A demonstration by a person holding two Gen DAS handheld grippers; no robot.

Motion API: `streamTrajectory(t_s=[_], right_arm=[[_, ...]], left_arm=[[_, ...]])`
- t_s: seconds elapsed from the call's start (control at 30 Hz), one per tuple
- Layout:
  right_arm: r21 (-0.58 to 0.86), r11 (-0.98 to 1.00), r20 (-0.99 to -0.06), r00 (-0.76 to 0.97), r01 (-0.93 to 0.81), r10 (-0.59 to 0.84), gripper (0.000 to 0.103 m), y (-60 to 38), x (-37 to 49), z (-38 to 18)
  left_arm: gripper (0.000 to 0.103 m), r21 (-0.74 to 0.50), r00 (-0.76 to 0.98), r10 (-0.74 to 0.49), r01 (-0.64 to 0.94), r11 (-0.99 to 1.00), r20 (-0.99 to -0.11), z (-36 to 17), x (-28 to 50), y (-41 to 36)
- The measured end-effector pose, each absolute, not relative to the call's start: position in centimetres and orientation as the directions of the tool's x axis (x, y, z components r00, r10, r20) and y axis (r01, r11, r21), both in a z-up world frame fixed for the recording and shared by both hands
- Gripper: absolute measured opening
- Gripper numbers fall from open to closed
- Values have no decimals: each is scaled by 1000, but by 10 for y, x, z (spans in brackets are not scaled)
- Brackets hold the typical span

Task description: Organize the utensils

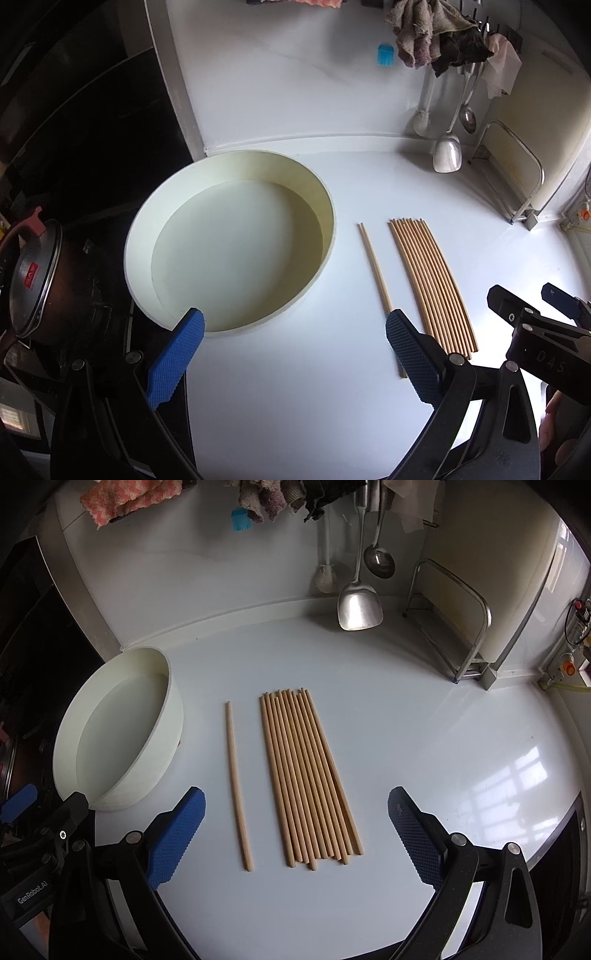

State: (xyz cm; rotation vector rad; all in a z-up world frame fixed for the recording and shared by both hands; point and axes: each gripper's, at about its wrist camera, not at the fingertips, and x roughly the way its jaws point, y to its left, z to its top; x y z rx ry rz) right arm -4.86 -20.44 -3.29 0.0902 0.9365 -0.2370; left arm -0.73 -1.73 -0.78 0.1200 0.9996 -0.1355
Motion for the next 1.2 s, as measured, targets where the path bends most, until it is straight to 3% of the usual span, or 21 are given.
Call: streamTrajectory(t_s=[0.23, 0.53, 0.73, 1.2], right_arm=[[48, 954, -793, 592, 296, -144, 95, -252, -70, -47], [55, 982, -769, 635, 180, -73, 95, -306, -55, -69], [102, 992, -793, 608, 75, 36, 95, -324, -27, -104], [-24, 994, -781, 620, 103, -83, 95, -317, 2, -148]], left_arm=[[97, -39, 533, -171, 251, 967, -829, -26, -5, -38], [97, -57, 505, -115, 130, 990, -855, -67, 3, -75], [97, 4, 509, -9, 24, 1000, -861, -101, 8, -87], [97, 11, 499, 6, 7, 1000, -867, -153, 24, -95]])
